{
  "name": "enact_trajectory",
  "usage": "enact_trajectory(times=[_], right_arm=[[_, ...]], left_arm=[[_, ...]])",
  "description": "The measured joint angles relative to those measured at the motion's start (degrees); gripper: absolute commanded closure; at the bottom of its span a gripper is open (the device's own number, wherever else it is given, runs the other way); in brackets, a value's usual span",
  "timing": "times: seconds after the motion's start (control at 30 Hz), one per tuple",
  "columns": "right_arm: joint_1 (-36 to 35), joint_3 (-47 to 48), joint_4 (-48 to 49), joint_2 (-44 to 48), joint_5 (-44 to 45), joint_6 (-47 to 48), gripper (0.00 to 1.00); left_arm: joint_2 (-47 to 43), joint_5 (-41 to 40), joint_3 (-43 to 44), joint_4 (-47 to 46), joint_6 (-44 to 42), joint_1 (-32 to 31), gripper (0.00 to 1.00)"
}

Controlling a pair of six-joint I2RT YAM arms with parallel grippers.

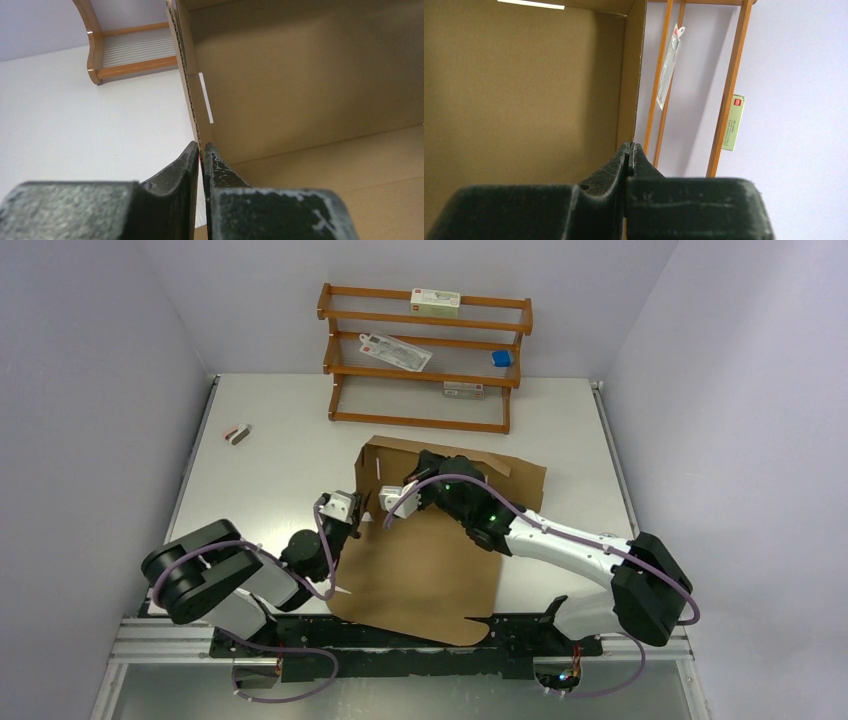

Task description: Fold the paper box

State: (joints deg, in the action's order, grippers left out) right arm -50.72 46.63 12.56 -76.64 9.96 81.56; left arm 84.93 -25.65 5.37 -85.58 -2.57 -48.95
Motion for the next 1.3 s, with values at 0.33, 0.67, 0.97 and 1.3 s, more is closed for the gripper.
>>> enact_trajectory(times=[0.33,0.67,0.97,1.3], right_arm=[[-1.40,-5.33,4.35,1.95,2.80,1.66,1.00],[-3.26,-8.83,5.66,3.28,5.70,2.36,1.00],[-3.37,-8.83,6.69,3.08,6.60,2.56,1.00],[-3.37,-8.83,6.43,3.08,6.60,2.73,1.00]], left_arm=[[7.80,2.82,0.59,-1.95,-2.05,-0.02,0.82],[10.25,4.79,-1.73,-1.57,-0.85,-2.03,0.66],[-14.75,5.53,-0.52,7.30,0.28,-2.38,0.53],[-34.38,13.03,2.05,28.22,4.59,10.58,0.54]])
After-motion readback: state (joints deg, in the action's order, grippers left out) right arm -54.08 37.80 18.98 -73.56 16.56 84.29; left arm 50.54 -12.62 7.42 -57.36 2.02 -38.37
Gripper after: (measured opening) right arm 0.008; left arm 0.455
